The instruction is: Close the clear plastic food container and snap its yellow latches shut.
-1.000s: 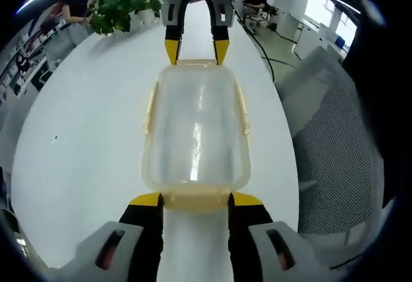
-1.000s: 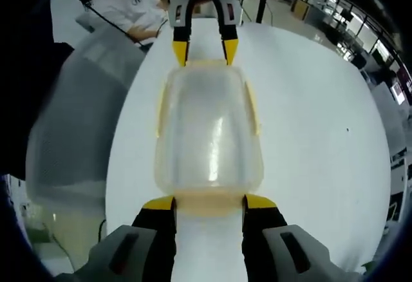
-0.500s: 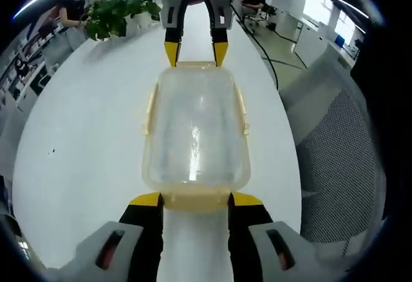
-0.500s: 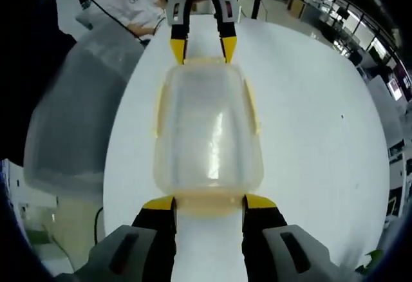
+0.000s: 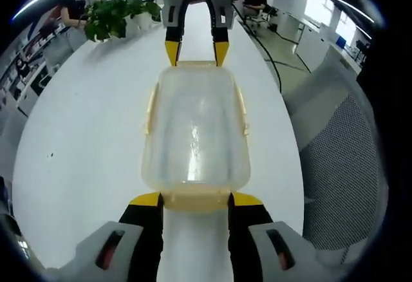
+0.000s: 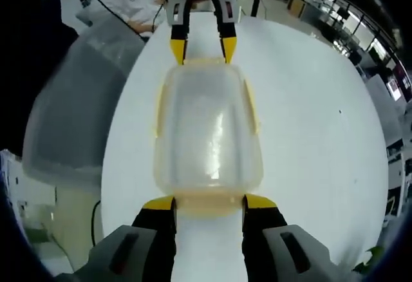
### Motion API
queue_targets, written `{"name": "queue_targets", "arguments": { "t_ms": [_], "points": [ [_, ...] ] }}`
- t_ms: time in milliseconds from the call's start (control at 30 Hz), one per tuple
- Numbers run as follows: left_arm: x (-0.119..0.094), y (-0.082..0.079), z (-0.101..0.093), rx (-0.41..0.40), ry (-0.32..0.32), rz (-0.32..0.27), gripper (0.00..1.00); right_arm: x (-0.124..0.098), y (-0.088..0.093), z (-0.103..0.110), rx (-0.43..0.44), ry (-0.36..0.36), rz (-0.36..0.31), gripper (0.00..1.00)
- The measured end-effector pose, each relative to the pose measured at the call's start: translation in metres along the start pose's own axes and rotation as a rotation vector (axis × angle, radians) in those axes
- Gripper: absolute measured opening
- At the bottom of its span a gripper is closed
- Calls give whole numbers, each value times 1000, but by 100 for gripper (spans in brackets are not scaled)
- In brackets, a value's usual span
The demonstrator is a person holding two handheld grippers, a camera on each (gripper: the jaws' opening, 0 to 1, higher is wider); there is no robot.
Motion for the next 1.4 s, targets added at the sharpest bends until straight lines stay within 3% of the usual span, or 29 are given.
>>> {"name": "queue_targets", "arguments": {
  "t_ms": [1400],
  "points": [
    [12, 0, 1, 8, 12, 28, 38, 10, 14, 1, 16, -8, -16, 39]
  ]
}}
Point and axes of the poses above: the point that each gripper's makers call its tool centre point, and the gripper's own axes: x roughly forward along the fingers, z roughly to its left, y roughly out of its underside, the point moved 10 cm from there along -x, roughly backward along the fingers, and after that the axes turned 12 degrees about -z, right-handed, at the moved point
